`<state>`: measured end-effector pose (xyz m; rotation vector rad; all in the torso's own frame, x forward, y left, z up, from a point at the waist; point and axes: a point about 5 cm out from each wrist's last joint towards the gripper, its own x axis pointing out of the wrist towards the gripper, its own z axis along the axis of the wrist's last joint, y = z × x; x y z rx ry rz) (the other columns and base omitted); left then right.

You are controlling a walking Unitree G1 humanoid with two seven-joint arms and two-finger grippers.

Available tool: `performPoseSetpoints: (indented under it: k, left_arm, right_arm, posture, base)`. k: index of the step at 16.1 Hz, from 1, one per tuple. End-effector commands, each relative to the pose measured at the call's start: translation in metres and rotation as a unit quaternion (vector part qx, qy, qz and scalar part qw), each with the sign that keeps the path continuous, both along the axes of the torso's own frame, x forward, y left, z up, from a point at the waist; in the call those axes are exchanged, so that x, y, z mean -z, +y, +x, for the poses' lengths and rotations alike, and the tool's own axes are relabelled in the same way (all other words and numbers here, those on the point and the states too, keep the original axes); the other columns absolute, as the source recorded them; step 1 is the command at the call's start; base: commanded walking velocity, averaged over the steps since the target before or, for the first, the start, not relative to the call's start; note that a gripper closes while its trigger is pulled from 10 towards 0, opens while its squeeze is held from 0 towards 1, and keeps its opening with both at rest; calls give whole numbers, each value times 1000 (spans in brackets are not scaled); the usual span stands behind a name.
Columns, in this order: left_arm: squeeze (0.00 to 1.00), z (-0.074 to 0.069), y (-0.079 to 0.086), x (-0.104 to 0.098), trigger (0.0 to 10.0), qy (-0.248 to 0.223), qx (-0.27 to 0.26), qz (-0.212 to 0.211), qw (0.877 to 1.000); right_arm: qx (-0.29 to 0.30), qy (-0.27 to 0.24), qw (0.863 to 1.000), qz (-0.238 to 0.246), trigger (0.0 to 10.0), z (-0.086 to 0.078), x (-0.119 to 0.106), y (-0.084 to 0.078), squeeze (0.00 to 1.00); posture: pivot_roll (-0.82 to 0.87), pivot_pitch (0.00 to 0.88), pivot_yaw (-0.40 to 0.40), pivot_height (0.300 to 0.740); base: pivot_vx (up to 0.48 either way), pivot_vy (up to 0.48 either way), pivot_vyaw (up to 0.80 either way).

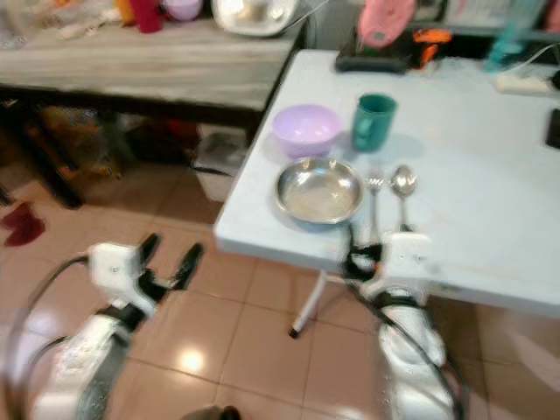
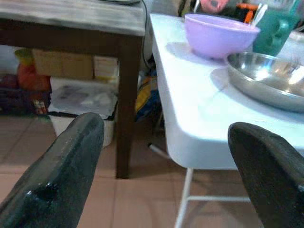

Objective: Setting the table

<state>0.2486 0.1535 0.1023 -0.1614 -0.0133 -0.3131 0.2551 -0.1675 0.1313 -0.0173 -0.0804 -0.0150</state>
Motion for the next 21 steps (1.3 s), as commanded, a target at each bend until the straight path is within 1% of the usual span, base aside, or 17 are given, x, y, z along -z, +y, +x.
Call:
performPoseSetpoints:
  k: [1, 3, 6, 10, 16, 17, 19, 21]
  left_arm:
    - [0, 0, -5, -3, 10000, -4, 8, -6, 1000]
    - [0, -1, -5, -3, 10000, -4, 11, -3, 1000]
    - [0, -1, -5, -3, 10000, -2, 12, -1, 1000]
    - [0, -4, -8, 0, 10000, 3, 16, -2, 1000]
    - [0, -4, -6, -2, 10000, 6, 16, -1, 1000]
    - [0, -6, -6, -4, 10000, -5, 18, -8, 1000]
    - [0, -8, -2, -4, 10000, -4, 20, -2, 1000]
    - [0, -8, 3, -5, 10000, -3, 30, 4, 1000]
  right_arm:
    - [15, -4, 1000, -8, 10000, -3, -2, -8, 0]
    - [12, -11, 1000, -18, 10000, -4, -6, -7, 0]
    - [16, -9, 1000, -21, 10000, -4, -9, -11, 0]
    - [11, -8, 1000, -27, 10000, -3, -10, -13, 0]
    - [-16, -5, 1000, -26, 10000, -1, -13, -6, 0]
    - [-27, -4, 999, -22, 10000, -1, -13, -4, 0]
    - [-32, -2, 999, -13, 10000, -2, -12, 0, 0]
    - [-21, 2, 1000, -11, 10000, -3, -10, 3, 0]
  posture:
    - [-132, 127, 50, 740]
    - [-137, 133, 46, 740]
    - [-140, 144, 35, 740]
    - [-146, 152, 29, 740]
    - [-144, 168, 29, 740]
    - [-142, 165, 36, 740]
    - [-138, 162, 40, 740]
    - [-137, 163, 51, 740]
  base:
    - [307, 0, 0]
    - [304, 0, 0]
    - [304, 0, 0]
    - [305, 0, 0]
    - [308, 0, 0]
    - [0, 0, 0]
    - [0, 0, 0]
    - [0, 0, 0]
